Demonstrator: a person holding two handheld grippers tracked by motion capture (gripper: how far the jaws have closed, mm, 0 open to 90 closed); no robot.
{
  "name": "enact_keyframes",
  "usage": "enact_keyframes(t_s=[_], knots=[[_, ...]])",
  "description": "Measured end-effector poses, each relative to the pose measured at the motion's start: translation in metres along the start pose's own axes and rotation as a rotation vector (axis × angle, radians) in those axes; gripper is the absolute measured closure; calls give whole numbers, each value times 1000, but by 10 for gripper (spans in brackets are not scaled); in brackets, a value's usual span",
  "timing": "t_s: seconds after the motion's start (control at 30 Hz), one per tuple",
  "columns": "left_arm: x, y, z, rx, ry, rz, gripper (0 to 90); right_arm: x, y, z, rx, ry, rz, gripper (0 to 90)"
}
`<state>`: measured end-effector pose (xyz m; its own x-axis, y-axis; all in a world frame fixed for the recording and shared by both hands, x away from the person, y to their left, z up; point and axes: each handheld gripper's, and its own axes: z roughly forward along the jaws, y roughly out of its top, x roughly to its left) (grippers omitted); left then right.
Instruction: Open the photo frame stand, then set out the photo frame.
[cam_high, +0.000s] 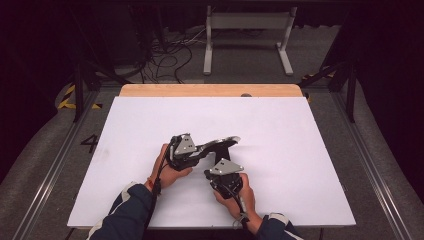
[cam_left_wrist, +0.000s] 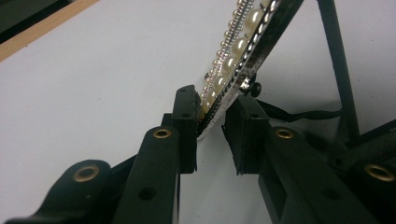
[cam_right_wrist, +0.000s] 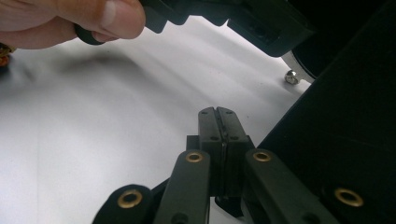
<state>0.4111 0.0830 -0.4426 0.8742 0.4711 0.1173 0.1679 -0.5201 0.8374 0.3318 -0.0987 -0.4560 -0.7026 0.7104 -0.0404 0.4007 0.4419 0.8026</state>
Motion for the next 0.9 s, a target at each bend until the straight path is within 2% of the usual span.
enact_keyframes(t_s=[0.13, 0.2, 0.67, 0.77, 0.9], knots=[[-2, 0, 0, 2, 3, 7, 761, -6, -4, -1, 2, 12, 0, 900], [-2, 1, 1, 1, -1, 8, 764, -9, -5, -2, 2, 16, 16, 900], [-6, 2, 0, 12, -1, 39, 769, -16, -9, -7, -2, 23, 24, 900], [-9, 4, -2, 27, -10, 65, 768, -20, -12, -10, -5, 16, 40, 900], [-12, 6, -1, 28, -20, 78, 768, -26, -14, -14, -4, 14, 54, 900]])
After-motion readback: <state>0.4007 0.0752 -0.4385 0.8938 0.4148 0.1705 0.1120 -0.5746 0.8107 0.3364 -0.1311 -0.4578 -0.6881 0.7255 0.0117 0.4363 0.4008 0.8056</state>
